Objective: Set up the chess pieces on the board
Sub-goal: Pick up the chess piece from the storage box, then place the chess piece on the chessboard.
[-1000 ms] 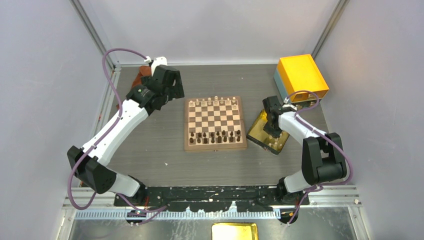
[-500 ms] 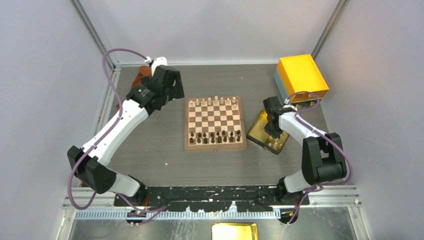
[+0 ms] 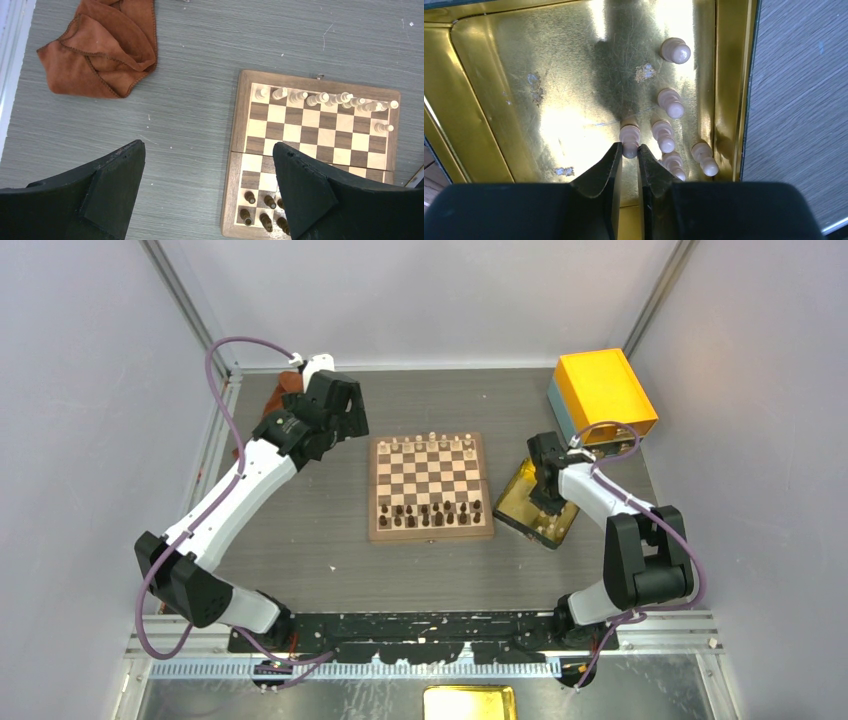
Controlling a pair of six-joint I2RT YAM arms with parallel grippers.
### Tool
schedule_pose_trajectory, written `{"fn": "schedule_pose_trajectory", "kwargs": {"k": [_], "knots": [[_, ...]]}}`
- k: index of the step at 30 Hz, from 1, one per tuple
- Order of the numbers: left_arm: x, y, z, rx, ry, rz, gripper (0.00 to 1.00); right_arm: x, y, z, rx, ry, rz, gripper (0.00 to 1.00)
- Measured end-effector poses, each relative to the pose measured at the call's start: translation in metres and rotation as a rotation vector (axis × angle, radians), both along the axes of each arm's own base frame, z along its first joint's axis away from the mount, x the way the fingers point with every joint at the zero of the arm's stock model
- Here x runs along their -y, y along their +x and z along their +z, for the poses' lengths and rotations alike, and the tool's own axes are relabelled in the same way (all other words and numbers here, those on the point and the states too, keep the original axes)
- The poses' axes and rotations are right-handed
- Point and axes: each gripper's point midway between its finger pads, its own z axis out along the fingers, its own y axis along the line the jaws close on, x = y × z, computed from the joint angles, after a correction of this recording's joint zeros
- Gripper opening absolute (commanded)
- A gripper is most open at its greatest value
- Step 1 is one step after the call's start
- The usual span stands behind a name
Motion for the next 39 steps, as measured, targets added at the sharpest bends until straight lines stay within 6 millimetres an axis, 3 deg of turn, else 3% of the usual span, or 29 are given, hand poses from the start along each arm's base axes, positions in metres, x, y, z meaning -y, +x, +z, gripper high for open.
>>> {"fn": "schedule_pose_trajectory", "kwargs": {"k": [4,20,23,27,34,39], "knots": [[0.001,0.001,0.0,0.006,-0.003,0.0,0.99,0.001,0.004,0.009,0.008,-0.009,0.005,0.01],[0.001,0.002,-0.009,0.0,0.005,-0.003,0.99,-0.009,0.05,0.082,0.166,-0.025,0.085,0.01],[0.001,0.002,-0.009,0.0,0.008,-0.006,0.99,-0.025,0.072,0.102,0.195,-0.029,0.147,0.01],[0.002,0.004,-0.011,0.005,0.018,-0.017,0.99,-0.055,0.095,0.114,0.198,-0.034,0.248,0.01],[0.0,0.001,-0.024,-0.021,0.043,-0.027,0.99,-0.105,0.121,0.115,0.156,-0.037,0.4,0.01],[-0.003,-0.003,-0.025,-0.022,0.053,-0.034,0.99,-0.135,0.127,0.11,0.118,-0.034,0.482,0.01]]}}
